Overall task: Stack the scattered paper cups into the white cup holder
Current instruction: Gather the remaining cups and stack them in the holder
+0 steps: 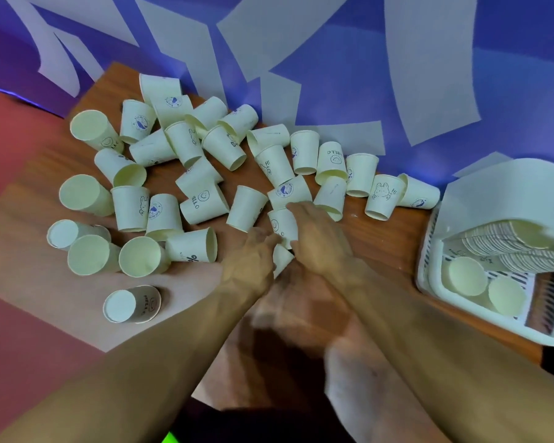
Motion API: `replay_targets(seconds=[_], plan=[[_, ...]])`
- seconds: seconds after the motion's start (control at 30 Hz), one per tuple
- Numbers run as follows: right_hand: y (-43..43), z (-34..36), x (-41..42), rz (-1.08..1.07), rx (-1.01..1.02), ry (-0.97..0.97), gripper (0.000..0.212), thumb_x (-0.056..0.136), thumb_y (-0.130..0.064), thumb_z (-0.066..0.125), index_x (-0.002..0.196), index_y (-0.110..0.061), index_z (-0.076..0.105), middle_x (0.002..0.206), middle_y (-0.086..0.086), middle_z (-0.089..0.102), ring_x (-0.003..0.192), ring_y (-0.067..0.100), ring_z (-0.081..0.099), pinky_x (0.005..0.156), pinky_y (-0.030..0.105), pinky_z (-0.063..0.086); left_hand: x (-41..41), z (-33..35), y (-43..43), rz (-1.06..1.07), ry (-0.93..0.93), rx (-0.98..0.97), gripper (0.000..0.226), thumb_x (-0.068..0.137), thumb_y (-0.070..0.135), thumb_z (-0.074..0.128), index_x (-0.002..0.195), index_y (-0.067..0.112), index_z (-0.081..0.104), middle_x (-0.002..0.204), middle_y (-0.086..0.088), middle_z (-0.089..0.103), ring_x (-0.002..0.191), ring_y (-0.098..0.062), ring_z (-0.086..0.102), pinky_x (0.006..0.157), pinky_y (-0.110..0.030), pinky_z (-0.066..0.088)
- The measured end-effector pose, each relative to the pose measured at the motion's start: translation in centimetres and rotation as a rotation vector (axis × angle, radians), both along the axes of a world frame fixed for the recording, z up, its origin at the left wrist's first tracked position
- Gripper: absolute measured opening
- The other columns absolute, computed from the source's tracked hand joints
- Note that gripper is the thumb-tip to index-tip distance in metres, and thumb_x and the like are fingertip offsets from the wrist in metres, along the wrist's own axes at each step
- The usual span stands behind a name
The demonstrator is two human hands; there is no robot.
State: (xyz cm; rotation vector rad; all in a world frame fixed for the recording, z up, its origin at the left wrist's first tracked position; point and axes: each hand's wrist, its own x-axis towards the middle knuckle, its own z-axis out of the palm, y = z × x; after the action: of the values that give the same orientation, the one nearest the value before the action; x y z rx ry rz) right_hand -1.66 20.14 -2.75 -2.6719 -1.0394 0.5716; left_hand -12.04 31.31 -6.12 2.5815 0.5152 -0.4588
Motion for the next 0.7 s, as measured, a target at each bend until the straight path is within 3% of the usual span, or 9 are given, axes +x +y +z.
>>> replay_targets(seconds=[0.13, 0.3, 0.43, 0.57, 0.7], plan=[[1.0, -1.3, 1.2, 0.071, -0.08, 0.04, 0.074, 0.084, -0.021, 0.068, 0.147, -0.018, 0.029, 0.146, 0.002, 0.036, 0.124, 0.028, 0.041, 0.094, 0.042, 0.045, 0.8, -1.1, 0.6, -0.046, 0.001, -0.019, 0.054, 0.081, 0.027, 0.071, 0.131, 0.035, 0.05, 0.137, 0.007, 0.043, 0.113, -0.018, 0.055, 0.077, -0.035, 0.053], [1.8, -2.1, 1.9, 0.072, -0.142, 0.004, 0.065, 0.078, -0.018, 0.075, 0.134, -0.017, 0.042, 0.125, 0.006, 0.04, 0.107, 0.028, 0.05, 0.078, 0.041, 0.052, 1.4, -1.3, 0.1, -0.086, -0.028, -0.011, 0.055, 0.079, 0.038, 0.075, 0.13, 0.034, 0.054, 0.134, 0.013, 0.049, 0.11, -0.014, 0.057, 0.075, -0.027, 0.043], [1.5, -1.2, 2.1, 0.101, -0.197, 0.01, 0.047, 0.082, -0.021, 0.07, 0.124, -0.012, 0.052, 0.119, 0.008, 0.043, 0.104, 0.028, 0.051, 0.066, 0.034, 0.039, 1.5, -1.3, -0.2, -0.083, -0.048, 0.008, 0.048, 0.079, 0.042, 0.074, 0.124, 0.031, 0.061, 0.123, 0.011, 0.056, 0.104, -0.016, 0.06, 0.073, -0.027, 0.043], [0.4, 0.3, 1.6, 0.097, -0.22, -0.028, 0.03, 0.091, -0.015, 0.054, 0.12, -0.009, 0.056, 0.122, 0.01, 0.049, 0.11, 0.03, 0.051, 0.067, 0.033, 0.031, 2.2, 0.4, -0.8, -0.085, -0.031, 0.16, 0.029, 0.09, 0.041, 0.06, 0.113, 0.024, 0.066, 0.109, -0.001, 0.066, 0.102, -0.023, 0.059, 0.071, -0.028, 0.036], [-1.7, 1.7, 1.2, 0.013, -0.19, -0.123, 0.027, 0.093, -0.013, 0.047, 0.117, -0.012, 0.06, 0.119, 0.007, 0.054, 0.112, 0.031, 0.05, 0.075, 0.036, 0.041, 3.2, 2.5, -1.2, -0.198, -0.067, 0.337, 0.029, 0.089, 0.049, 0.056, 0.101, 0.027, 0.07, 0.101, 0.003, 0.066, 0.103, -0.022, 0.048, 0.075, -0.033, 0.03]])
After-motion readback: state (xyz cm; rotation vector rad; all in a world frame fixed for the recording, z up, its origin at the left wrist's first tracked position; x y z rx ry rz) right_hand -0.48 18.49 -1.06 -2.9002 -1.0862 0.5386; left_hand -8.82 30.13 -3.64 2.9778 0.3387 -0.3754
